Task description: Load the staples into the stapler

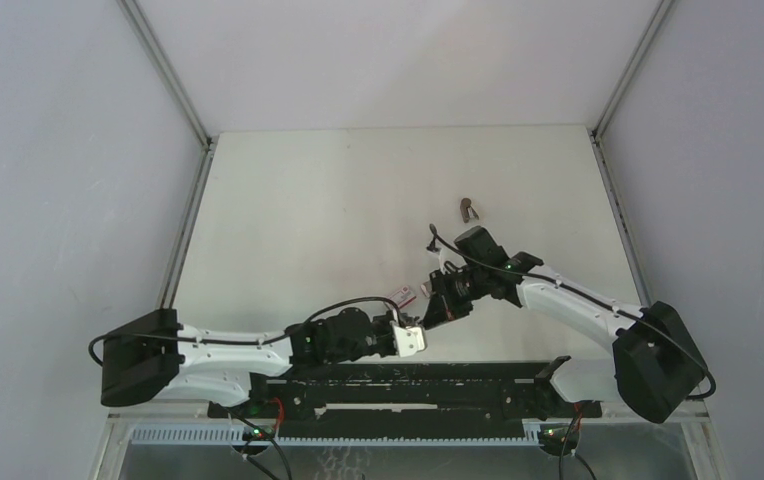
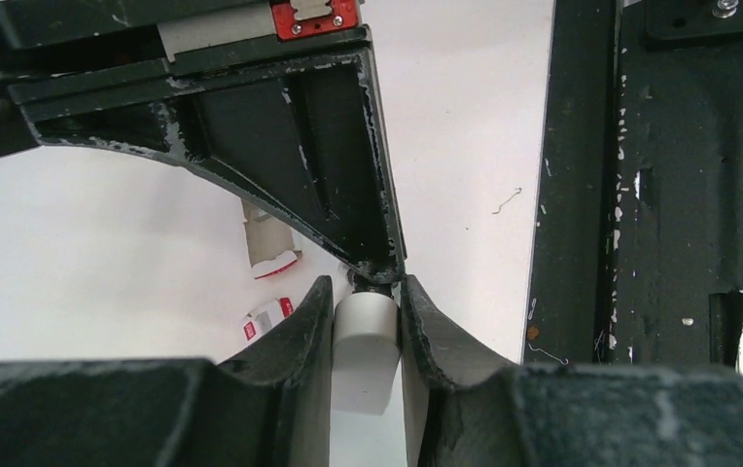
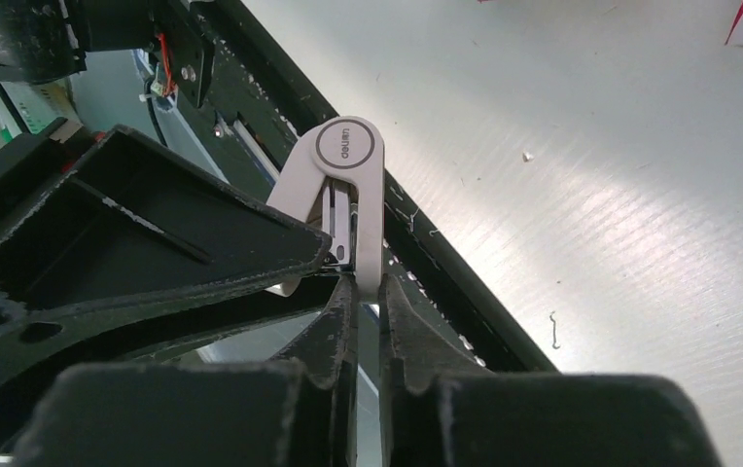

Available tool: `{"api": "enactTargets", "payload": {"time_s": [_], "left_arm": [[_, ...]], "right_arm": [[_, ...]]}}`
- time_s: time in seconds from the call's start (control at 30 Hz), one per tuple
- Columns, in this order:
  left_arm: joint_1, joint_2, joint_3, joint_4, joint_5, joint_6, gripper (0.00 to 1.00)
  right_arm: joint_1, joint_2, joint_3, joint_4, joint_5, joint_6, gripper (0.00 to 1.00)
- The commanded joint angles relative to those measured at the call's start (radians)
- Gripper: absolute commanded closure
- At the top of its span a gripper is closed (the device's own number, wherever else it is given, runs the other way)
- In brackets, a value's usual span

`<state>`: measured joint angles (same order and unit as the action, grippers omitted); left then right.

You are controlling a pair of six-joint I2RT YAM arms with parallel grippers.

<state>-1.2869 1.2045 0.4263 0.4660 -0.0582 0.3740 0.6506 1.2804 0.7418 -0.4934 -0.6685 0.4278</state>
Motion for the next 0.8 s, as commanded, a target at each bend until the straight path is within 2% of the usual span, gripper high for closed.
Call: {"api": "enactTargets", "payload": {"time_s": [0.0,0.07,0.1,0.17,0.3,0.37,0.53,0.63,0.77], "left_arm": [[0.008,-0.048,-0.017,0.114,-0.021,-0.043,0.88],[0.013,-0.058,-0.032,0.142,-0.044,-0.088,0.55],[0.017,-0.067,-0.041,0.161,-0.063,-0.118,0.42],[0.019,-0.096,-0.051,0.187,-0.112,-0.198,0.30],[0.022,-0.157,-0.035,0.165,-0.282,-0.395,0.15],[0.040,-0.178,0.008,0.081,-0.334,-0.552,0.12],[0.140,-0.148,0.107,-0.124,-0.258,-0.917,0.19],[0.183,-0.126,0.111,-0.141,-0.202,-1.000,0.19],[0.208,-0.082,0.132,-0.160,-0.135,-1.028,0.18]], "right_arm": [[0.005,-0.022,-0.002,0.051,0.008,0.021,1.00],[0.001,-0.051,-0.002,0.053,0.061,0.036,1.00],[-0.002,-0.067,-0.002,0.055,0.112,0.045,1.00],[-0.005,-0.106,-0.002,0.061,0.209,0.079,1.00],[0.011,-0.165,-0.021,0.110,0.363,0.175,1.00],[0.038,-0.179,-0.033,0.136,0.433,0.217,1.00],[0.118,-0.179,-0.034,0.174,0.597,0.290,1.00],[0.154,-0.172,-0.035,0.193,0.646,0.313,1.00],[0.178,-0.163,-0.032,0.198,0.681,0.321,1.00]]}}
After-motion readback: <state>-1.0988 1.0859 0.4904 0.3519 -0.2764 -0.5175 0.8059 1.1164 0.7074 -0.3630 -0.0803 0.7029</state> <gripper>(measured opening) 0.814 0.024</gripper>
